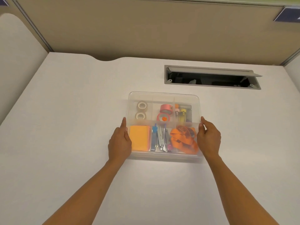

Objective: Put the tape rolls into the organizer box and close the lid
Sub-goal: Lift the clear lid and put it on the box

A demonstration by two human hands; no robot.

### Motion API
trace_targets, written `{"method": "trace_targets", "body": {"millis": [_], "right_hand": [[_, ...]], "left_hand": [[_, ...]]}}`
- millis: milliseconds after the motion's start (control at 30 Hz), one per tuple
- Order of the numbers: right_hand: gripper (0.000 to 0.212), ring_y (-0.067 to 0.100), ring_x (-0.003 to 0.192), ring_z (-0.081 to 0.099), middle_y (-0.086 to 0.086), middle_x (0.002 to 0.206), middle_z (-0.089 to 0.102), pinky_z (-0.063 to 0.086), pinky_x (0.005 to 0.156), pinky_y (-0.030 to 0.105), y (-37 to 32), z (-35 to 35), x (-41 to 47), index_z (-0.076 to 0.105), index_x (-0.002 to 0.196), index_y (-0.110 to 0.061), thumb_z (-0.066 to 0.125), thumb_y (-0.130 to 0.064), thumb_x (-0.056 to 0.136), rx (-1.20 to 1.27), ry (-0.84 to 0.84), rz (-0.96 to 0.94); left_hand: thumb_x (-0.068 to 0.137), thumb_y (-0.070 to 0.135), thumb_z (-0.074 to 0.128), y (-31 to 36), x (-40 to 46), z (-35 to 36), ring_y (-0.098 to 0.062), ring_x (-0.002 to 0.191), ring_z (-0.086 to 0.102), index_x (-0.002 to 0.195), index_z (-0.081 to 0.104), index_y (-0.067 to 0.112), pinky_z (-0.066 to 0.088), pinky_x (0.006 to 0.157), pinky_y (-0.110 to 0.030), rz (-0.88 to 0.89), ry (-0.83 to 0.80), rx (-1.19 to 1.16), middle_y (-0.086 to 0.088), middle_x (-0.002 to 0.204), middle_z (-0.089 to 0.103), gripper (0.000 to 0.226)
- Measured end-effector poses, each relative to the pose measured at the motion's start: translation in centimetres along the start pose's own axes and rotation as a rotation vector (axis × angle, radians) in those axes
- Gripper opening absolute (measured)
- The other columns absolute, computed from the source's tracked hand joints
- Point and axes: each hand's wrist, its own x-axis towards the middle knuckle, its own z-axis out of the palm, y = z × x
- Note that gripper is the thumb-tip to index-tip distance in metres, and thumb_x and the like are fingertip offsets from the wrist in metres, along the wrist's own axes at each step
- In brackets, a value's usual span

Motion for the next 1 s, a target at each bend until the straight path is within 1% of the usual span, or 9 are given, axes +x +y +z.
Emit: {"method": "trace_targets", "body": {"millis": [133, 267, 433, 500, 567, 633, 733, 800, 1000], "right_hand": [[0.036, 0.027, 0.108, 0.061, 0.003, 0.125, 0.065, 0.048, 0.093, 0.043, -0.1, 0.1, 0.3, 0.058, 0.128, -0.023, 0.043, -0.032, 0.097, -0.003, -0.007, 0.031], [0.035, 0.03, 0.107, 0.061, 0.004, 0.123, 0.066, 0.048, 0.092, 0.045, -0.4, 0.0, 0.4, 0.056, 0.128, -0.023, 0.041, -0.031, 0.097, -0.041, -0.014, 0.025], [0.03, 0.027, 0.092, 0.062, 0.007, 0.112, 0.067, 0.049, 0.08, 0.039, -0.6, -0.3, 1.5, 0.052, 0.119, -0.023, 0.046, -0.023, 0.09, -0.082, -0.041, 0.015], [0.034, 0.025, 0.102, 0.06, 0.006, 0.123, 0.062, 0.046, 0.085, 0.038, -1.0, -0.4, 2.5, 0.052, 0.123, -0.021, 0.05, -0.023, 0.088, -0.087, 0.014, -0.019], [0.039, 0.028, 0.119, 0.052, 0.008, 0.135, 0.055, 0.042, 0.097, 0.044, -1.8, 0.0, 3.8, 0.048, 0.13, -0.019, 0.049, -0.033, 0.093, -0.125, 0.041, -0.093], [0.049, 0.028, 0.13, 0.043, 0.007, 0.145, 0.045, 0.035, 0.105, 0.046, -2.8, 0.6, 5.4, 0.041, 0.138, -0.019, 0.042, -0.046, 0.096, -0.157, -0.046, -0.175], [0.064, 0.024, 0.144, 0.02, 0.003, 0.159, 0.021, 0.018, 0.114, 0.045, -3.6, 1.9, 7.8, 0.023, 0.149, -0.022, 0.032, -0.056, 0.096, -0.281, -0.222, -0.276], [0.071, 0.023, 0.146, 0.013, 0.003, 0.16, 0.015, 0.015, 0.117, 0.045, -3.5, 2.6, 8.3, 0.018, 0.151, -0.02, 0.025, -0.061, 0.093, -0.343, -0.267, -0.312], [0.084, 0.024, 0.145, 0.019, 0.003, 0.159, 0.021, 0.015, 0.115, 0.044, -3.2, 3.3, 8.6, 0.02, 0.15, -0.02, 0.016, -0.074, 0.086, -0.372, -0.227, -0.305]], "left_hand": [[0.099, 0.024, 0.034, -0.4, 0.6, 0.0, -0.019, 0.075, 0.056, 0.145, 0.034, 0.026, 0.045, 0.063, -0.034, 0.013, 0.004, 0.036, -0.003, 0.088, 0.062, 0.046], [0.098, 0.022, 0.035, -0.2, 1.0, -0.7, -0.027, 0.078, 0.059, 0.142, 0.039, 0.024, 0.048, 0.068, -0.039, 0.058, -0.017, 0.109, -0.003, 0.092, 0.063, 0.045], [0.091, 0.028, 0.051, 0.0, 3.0, -1.5, -0.028, 0.085, 0.063, 0.121, 0.057, 0.016, 0.05, 0.071, -0.039, 0.095, 0.02, 0.144, -0.004, 0.113, 0.057, 0.033], [0.09, 0.035, 0.053, 0.5, 4.1, -1.4, -0.025, 0.094, 0.062, 0.117, 0.056, 0.015, 0.049, 0.073, -0.039, 0.12, 0.065, 0.134, -0.003, 0.118, 0.055, 0.034], [0.091, 0.037, 0.051, 1.2, 5.9, -0.9, -0.026, 0.108, 0.058, 0.123, 0.053, 0.012, 0.049, 0.081, -0.04, 0.193, 0.113, 0.169, -0.007, 0.126, 0.056, 0.04], [0.094, 0.035, 0.048, 2.2, 8.4, -0.2, -0.03, 0.123, 0.05, 0.132, 0.048, 0.007, 0.044, 0.095, -0.043, 0.266, 0.097, 0.229, -0.013, 0.138, 0.051, 0.048], [0.098, 0.035, 0.04, 3.6, 11.6, 1.5, -0.03, 0.139, 0.031, 0.144, 0.032, 0.005, 0.029, 0.111, -0.043, 0.349, -0.072, 0.342, -0.014, 0.153, 0.033, 0.055], [0.099, 0.039, 0.035, 3.7, 12.4, 2.6, -0.031, 0.143, 0.022, 0.146, 0.028, 0.005, 0.025, 0.113, -0.045, 0.37, -0.14, 0.394, -0.013, 0.155, 0.026, 0.058], [0.097, 0.048, 0.032, 3.3, 12.7, 3.2, -0.033, 0.141, 0.025, 0.142, 0.034, 0.002, 0.021, 0.114, -0.044, 0.381, -0.107, 0.399, -0.016, 0.152, 0.032, 0.065]]}}
